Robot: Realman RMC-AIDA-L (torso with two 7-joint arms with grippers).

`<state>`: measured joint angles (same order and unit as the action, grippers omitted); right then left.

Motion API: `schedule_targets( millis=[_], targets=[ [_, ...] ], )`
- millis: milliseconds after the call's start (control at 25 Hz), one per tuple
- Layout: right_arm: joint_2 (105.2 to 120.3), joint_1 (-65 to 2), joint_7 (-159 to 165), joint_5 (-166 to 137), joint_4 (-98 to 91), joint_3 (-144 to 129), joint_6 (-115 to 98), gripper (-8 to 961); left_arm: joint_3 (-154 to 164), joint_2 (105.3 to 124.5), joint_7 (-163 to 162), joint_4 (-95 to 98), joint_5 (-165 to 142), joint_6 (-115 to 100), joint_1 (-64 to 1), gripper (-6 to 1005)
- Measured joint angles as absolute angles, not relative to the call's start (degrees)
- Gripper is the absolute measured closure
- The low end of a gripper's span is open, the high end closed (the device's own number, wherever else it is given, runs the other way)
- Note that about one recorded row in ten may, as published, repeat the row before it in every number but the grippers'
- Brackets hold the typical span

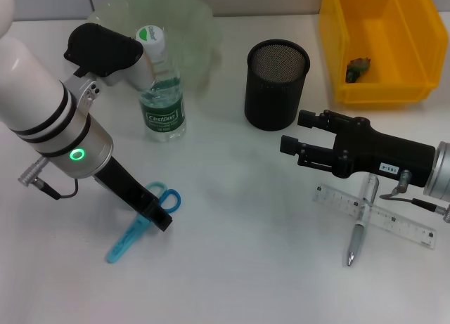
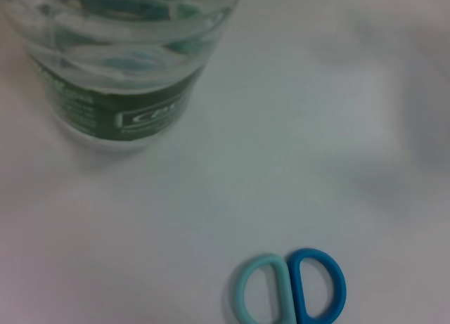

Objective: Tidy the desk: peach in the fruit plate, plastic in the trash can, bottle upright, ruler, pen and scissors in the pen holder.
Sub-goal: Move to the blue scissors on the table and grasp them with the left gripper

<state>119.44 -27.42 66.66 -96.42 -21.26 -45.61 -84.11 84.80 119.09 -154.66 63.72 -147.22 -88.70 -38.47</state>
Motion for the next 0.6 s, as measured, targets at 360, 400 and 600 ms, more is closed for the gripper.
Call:
schedule_targets(
  millis=[360,400,600],
  targets=[
    [119.44,-27.49,66.62,-96.41,-21.27,-45.61,-84.11,194,84.85,119.09,-154.66,63.75,-147.31,-88.67,-38.5,295],
    [119.44,-27.49,66.62,-96.41,-21.27,-45.61,-84.11,194,84.85,119.09,-154.66,63.75,-147.31,-88.67,-38.5,295],
    [119.44,-27.56,66.62,-96.41,-21.27,-45.61,-84.11,194,84.9,119.09,-154.47,63.72,-147.31,-88.8,-38.5,372]
  ],
)
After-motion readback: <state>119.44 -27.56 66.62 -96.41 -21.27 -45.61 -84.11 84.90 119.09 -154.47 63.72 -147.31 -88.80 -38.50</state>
